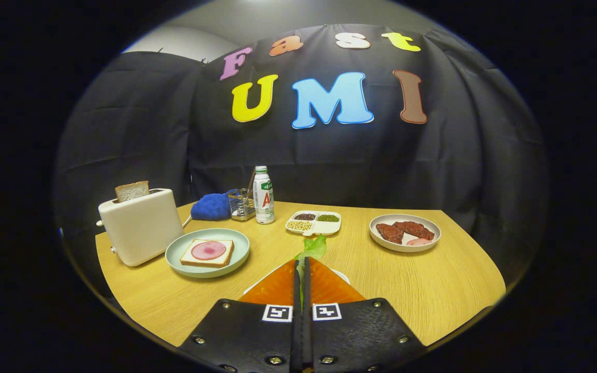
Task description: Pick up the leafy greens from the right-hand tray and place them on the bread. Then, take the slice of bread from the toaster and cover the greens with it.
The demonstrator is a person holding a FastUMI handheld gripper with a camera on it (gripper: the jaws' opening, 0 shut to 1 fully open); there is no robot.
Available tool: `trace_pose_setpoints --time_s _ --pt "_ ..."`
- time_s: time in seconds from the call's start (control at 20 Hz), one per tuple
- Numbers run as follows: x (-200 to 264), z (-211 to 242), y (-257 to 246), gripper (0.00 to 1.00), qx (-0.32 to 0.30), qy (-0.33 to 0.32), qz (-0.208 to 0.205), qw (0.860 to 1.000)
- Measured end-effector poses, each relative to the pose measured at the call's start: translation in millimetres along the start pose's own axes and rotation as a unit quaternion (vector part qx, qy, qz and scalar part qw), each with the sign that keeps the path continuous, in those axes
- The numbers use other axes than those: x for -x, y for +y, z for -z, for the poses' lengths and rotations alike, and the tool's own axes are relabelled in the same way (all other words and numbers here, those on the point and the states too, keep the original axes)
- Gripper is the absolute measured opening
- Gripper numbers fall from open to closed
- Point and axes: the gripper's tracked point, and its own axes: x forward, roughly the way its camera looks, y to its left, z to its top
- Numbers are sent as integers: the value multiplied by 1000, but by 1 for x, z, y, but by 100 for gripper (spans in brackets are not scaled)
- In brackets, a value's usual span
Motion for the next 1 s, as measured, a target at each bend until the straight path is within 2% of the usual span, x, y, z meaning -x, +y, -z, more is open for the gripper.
trace_pose_setpoints --time_s 0.8,1.0 --pt "-5 -43 44 0 25 -38 -17 999" --pt "-11 -45 72 0 11 -39 -39 998"
